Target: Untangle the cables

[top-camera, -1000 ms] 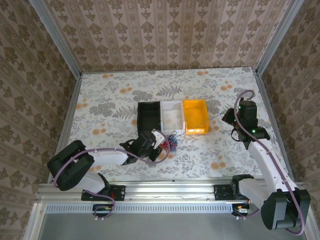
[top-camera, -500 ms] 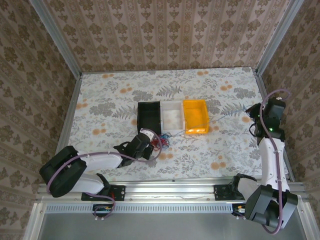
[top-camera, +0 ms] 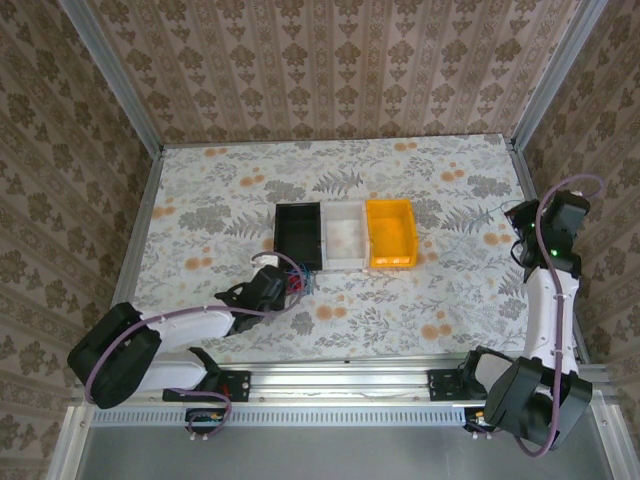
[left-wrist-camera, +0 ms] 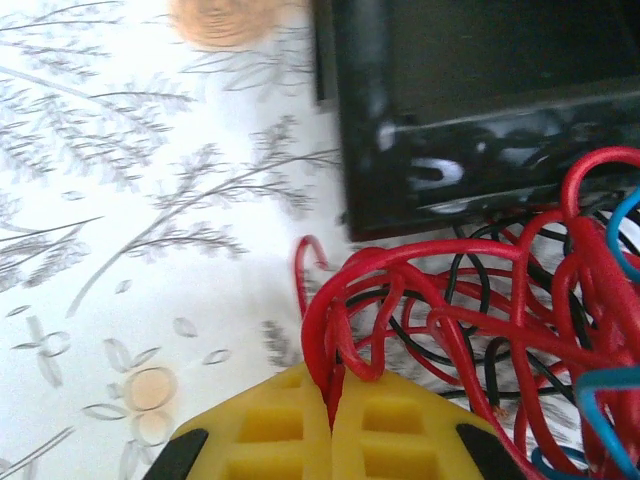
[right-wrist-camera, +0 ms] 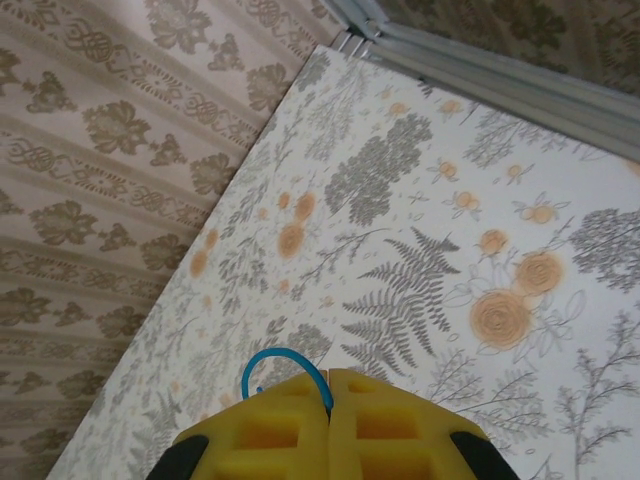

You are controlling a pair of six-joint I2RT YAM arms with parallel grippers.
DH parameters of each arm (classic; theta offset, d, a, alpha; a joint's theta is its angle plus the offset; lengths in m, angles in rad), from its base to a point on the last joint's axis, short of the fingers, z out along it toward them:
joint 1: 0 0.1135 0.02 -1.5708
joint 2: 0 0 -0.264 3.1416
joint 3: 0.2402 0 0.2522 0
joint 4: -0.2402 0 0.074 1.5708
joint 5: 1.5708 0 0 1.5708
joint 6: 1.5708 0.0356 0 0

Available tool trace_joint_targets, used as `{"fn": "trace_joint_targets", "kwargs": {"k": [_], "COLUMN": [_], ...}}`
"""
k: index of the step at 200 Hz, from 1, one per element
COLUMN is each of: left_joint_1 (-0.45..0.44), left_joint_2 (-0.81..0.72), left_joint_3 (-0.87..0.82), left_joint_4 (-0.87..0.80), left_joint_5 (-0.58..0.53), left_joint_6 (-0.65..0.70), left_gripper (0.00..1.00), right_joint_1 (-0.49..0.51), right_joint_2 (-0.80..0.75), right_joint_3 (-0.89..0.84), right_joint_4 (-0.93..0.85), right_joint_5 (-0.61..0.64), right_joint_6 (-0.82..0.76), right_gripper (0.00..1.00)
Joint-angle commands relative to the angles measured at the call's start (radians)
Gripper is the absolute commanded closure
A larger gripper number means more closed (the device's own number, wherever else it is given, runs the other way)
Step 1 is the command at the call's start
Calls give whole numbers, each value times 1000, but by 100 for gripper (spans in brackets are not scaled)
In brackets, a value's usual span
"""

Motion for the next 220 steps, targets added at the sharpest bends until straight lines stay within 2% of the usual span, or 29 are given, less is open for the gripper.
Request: {"fn": "trace_joint_targets", "kwargs": {"k": [1, 29, 50, 70, 94, 149, 181, 220], "left_joint_1": [13, -12, -29, -32, -35, -51, -55, -54], "left_joint_2": [5, 28, 46, 58, 76, 143, 150, 158], "left_joint_3": [-22, -25, -18, -6, 17, 75, 85, 89], "left_joint_4": [-77, 66, 175, 233, 263, 251, 243, 244], "left_joint_5": [-66, 46, 211, 332, 432, 432, 425, 425], "left_joint_6": [-49, 119, 254, 310, 335, 331, 333, 336], "left_gripper": [100, 100, 100, 100, 100, 100, 100, 100], "right_joint_1": [11, 135, 250, 312, 357, 457, 500, 523], "right_joint_2": [0, 13, -2, -15, -1, 117, 157, 147], "right_joint_3": [52, 159, 242, 310, 391, 479, 403, 287], "right_joint_4": [36, -12, -66, -78, -53, -29, -17, -24], "right_joint_5": [-89, -154, -99, -45, -45, -92, -98, -31], "right_joint_6": [-9, -135, -231, -267, -277, -264, -245, -243], "right_gripper": [100, 100, 100, 100, 100, 100, 100, 100]}}
